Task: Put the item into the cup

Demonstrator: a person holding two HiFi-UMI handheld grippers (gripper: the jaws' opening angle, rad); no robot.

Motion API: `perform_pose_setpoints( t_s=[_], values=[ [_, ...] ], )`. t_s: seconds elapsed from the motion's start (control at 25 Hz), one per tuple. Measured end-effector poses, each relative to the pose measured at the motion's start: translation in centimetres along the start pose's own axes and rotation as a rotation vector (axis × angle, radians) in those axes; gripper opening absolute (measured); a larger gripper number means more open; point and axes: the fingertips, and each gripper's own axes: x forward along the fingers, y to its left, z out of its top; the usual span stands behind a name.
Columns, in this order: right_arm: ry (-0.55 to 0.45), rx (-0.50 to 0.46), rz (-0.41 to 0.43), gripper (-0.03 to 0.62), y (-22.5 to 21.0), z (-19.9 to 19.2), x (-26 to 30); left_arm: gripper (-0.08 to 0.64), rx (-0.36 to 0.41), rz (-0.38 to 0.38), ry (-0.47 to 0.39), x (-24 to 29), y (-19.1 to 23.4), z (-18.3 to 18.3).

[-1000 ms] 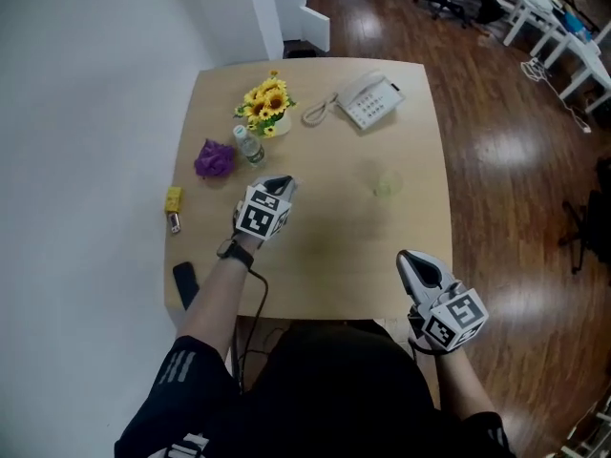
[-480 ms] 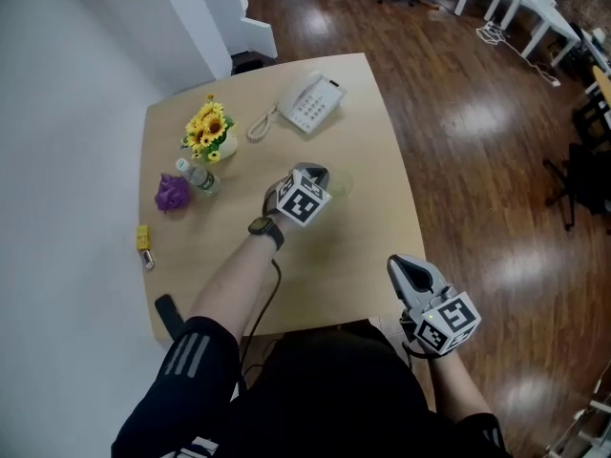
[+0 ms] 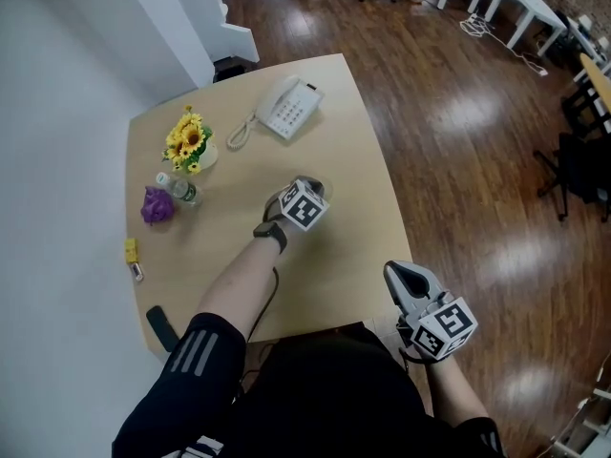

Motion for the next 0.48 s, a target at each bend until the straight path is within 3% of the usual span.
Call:
perform_pose_setpoints(
  t_s=[0.28,0.48],
  values=[
    [0.0,-0.002,0.011,0.009,-0.5,0.0,-0.1,0.019,-0.003,-0.006,0.011,0.4,-0.5,-1.0],
    [0.0,-0.008,0.033,0.009,-0.4,0.3,0.1,0.08,0.004,-0.015,-0.051,-1.8,-0.3,0.0]
  ],
)
